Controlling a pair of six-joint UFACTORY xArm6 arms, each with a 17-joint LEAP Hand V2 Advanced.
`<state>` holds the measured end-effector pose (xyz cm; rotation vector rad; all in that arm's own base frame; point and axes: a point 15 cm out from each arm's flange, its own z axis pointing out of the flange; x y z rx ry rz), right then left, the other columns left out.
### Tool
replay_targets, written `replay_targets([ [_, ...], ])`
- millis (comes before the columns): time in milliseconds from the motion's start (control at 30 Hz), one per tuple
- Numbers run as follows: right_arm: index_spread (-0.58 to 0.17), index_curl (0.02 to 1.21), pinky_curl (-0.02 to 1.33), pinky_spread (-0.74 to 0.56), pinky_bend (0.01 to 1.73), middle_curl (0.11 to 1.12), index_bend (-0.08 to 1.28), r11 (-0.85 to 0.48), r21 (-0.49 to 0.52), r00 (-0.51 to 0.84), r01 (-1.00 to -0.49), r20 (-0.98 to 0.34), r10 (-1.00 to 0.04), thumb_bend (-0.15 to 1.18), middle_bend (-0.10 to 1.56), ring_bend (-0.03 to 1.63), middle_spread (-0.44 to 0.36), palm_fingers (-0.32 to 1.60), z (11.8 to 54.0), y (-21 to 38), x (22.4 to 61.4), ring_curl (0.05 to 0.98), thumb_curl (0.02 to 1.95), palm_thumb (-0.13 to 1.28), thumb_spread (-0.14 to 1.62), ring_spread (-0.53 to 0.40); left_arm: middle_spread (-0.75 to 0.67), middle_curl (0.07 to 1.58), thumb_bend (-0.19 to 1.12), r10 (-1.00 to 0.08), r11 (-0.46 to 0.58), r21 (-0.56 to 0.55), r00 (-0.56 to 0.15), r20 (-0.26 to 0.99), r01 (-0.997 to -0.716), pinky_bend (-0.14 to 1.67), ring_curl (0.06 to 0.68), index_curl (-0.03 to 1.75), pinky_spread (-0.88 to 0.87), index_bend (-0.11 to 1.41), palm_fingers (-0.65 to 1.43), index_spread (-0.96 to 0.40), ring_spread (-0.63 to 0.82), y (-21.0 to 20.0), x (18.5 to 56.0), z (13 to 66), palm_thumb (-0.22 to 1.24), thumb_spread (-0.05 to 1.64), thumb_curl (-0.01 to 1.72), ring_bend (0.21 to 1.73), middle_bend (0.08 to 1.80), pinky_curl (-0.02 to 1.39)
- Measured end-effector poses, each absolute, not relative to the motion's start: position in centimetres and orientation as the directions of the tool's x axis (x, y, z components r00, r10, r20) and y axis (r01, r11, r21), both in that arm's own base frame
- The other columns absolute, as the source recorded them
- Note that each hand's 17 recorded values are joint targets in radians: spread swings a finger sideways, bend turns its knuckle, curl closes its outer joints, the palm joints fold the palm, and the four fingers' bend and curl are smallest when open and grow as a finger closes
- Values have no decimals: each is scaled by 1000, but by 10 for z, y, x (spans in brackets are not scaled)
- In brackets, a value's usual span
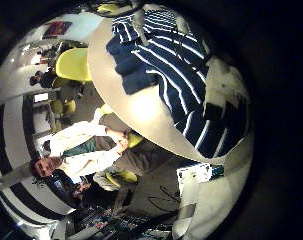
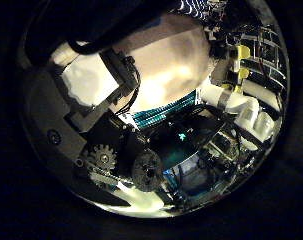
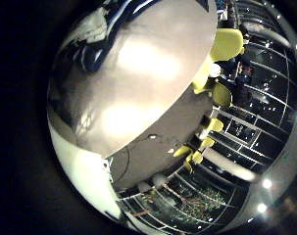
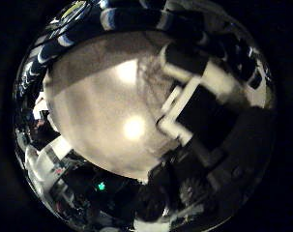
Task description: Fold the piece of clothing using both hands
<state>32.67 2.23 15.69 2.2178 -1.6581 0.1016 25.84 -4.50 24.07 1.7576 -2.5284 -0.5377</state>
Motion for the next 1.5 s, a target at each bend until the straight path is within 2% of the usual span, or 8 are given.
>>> replay_targets([
  [300, -462, 879, 599, -232, 1456, 965, 934, -246, 210, 297, -946, 262, -918, 2, 1138, 1379, -296, 912, 179, 13, 328, 718, 452, 953, 1246, -297, -669, 1048, -18, -913, 307, 291, -367, -181, -906, 1243, 510, 1439, -594, 187, 1098, -687, -469, -45, 259, 241, 806, 1049, 531, 1309, 816, 590],
  [433, -455, 932, 640, -231, 1469, 977, 918, -231, 192, 276, -954, 261, -925, -31, 1170, 1398, -283, 861, 192, 1, 326, 743, 443, 882, 1237, -287, -671, 1049, -18, -913, 306, 293, -367, -180, -906, 1243, 509, 1444, -594, 187, 1099, -683, -474, -45, 260, 241, 806, 1049, 531, 1309, 815, 590],
  [533, -456, 917, 651, -272, 1465, 934, 742, -235, 172, 274, -957, 260, -926, -40, 1091, 1411, -294, 726, 203, -4, 323, 728, 425, 801, 1199, -273, -672, 1050, -18, -913, 304, 298, -366, -179, -905, 1242, 508, 1446, -594, 186, 1101, -682, -475, -45, 261, 241, 806, 1049, 532, 1308, 817, 590],
  [700, -450, 801, 613, -388, 1407, 833, 412, -234, 152, 267, -960, 260, -928, -38, 859, 1309, -312, 253, 212, -11, 322, 664, 405, 703, 1131, -298, -672, 1051, -18, -914, 303, 303, -366, -177, -904, 1241, 508, 1450, -594, 186, 1101, -679, -476, -46, 262, 241, 802, 1051, 533, 1307, 819, 590],
  [833, -415, 729, 557, -315, 1245, 755, 381, -245, 169, 282, -955, 255, -925, -40, 718, 1133, -256, 30, 207, -11, 321, 592, 392, 644, 1088, -259, -673, 1052, -18, -914, 301, 310, -365, -175, -902, 1241, 508, 1453, -594, 185, 1101, -677, -477, -47, 263, 241, 802, 1053, 534, 1307, 818, 590],
  [1167, -346, 605, 405, -57, 961, 631, 347, -265, 246, 321, -932, 226, -920, -34, 599, 967, -160, 87, 177, -4, 298, 477, 342, 496, 1021, -205, -674, 1053, -18, -915, 298, 318, -364, -171, -900, 1241, 508, 1457, -604, 185, 1101, -672, -477, -48, 262, 244, 801, 1054, 535, 1307, 818, 586],
  [1367, -332, 561, 358, 3, 886, 587, 313, -273, 336, 354, -901, 207, -912, -27, 560, 931, -148, 152, 145, 0, 290, 453, 334, 491, 1013, -198, -674, 1053, -18, -916, 297, 319, -363, -171, -900, 1242, 508, 1459, -605, 185, 1101, -668, -477, -49, 263, 246, 804, 1056, 535, 1307, 818, 586],
  [1500, -348, 544, 324, -26, 847, 578, 313, -275, 350, 359, -895, 200, -912, -10, 574, 968, -183, 303, 129, 3, 296, 446, 348, 555, 1014, -239, -673, 1053, -18, -918, 292, 320, -358, -172, -901, 1242, 508, 1460, -605, 185, 1101, -664, -477, -48, 262, 250, 804, 1056, 535, 1307, 818, 585],
])
